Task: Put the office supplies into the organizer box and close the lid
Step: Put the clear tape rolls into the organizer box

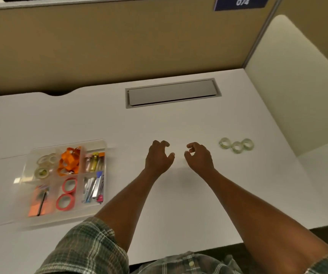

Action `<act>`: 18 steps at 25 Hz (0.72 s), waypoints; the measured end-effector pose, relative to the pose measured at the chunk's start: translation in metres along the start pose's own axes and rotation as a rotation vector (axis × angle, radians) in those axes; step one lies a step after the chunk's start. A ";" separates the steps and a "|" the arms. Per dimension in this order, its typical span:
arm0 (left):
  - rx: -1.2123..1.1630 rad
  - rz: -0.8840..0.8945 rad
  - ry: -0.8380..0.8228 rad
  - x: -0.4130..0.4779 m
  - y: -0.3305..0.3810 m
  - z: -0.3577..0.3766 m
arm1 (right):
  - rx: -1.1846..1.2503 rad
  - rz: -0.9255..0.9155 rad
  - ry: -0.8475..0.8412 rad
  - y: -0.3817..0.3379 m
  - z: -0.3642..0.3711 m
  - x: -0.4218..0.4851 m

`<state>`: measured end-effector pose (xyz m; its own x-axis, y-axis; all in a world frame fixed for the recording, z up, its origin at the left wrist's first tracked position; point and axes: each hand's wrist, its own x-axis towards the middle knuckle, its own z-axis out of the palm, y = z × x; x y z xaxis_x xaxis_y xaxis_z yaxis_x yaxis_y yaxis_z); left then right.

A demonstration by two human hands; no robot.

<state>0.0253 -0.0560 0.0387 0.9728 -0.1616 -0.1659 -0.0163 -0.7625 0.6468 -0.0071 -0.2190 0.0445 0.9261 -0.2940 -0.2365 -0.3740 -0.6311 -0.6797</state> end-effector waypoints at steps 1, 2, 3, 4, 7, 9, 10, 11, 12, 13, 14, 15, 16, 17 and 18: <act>0.026 0.010 -0.057 0.004 0.017 0.017 | -0.046 0.010 0.016 0.022 -0.018 0.002; 0.052 0.014 -0.100 0.006 0.023 0.024 | -0.089 0.012 0.024 0.033 -0.026 0.003; 0.079 0.030 -0.140 0.008 0.034 0.035 | -0.123 0.030 0.038 0.047 -0.038 0.004; 0.103 0.051 -0.169 0.010 0.045 0.046 | -0.147 0.053 0.059 0.061 -0.051 0.006; 0.173 0.119 -0.245 0.012 0.077 0.075 | -0.229 0.123 0.119 0.095 -0.083 0.012; 0.273 0.203 -0.307 0.011 0.094 0.091 | -0.293 0.131 0.143 0.112 -0.098 0.019; 0.338 0.256 -0.347 0.011 0.101 0.098 | -0.317 0.127 0.143 0.119 -0.105 0.023; 0.401 0.308 -0.392 0.012 0.108 0.105 | -0.337 0.123 0.126 0.125 -0.110 0.029; 0.455 0.350 -0.435 0.013 0.113 0.111 | -0.358 0.115 0.090 0.131 -0.115 0.034; 0.496 0.383 -0.467 0.015 0.119 0.115 | -0.382 0.108 0.042 0.136 -0.118 0.040; 0.526 0.405 -0.489 0.017 0.124 0.120 | -0.411 0.102 -0.010 0.141 -0.120 0.045; 0.546 0.417 -0.501 0.020 0.128 0.123 | -0.437 0.103 -0.060 0.146 -0.121 0.050; 0.562 0.425 -0.511 0.023 0.132 0.126 | -0.448 0.117 -0.106 0.151 -0.121 0.054; 0.574 0.427 -0.521 0.026 0.134 0.129 | -0.446 0.141 -0.145 0.155 -0.121 0.057; 0.584 0.424 -0.532 0.029 0.136 0.132 | -0.439 0.167 -0.172 0.159 -0.120 0.058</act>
<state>0.0210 -0.2472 0.0240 0.6248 -0.6607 -0.4160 -0.6066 -0.7462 0.2741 -0.0184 -0.4220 0.0060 0.8329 -0.3174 -0.4533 -0.4693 -0.8392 -0.2747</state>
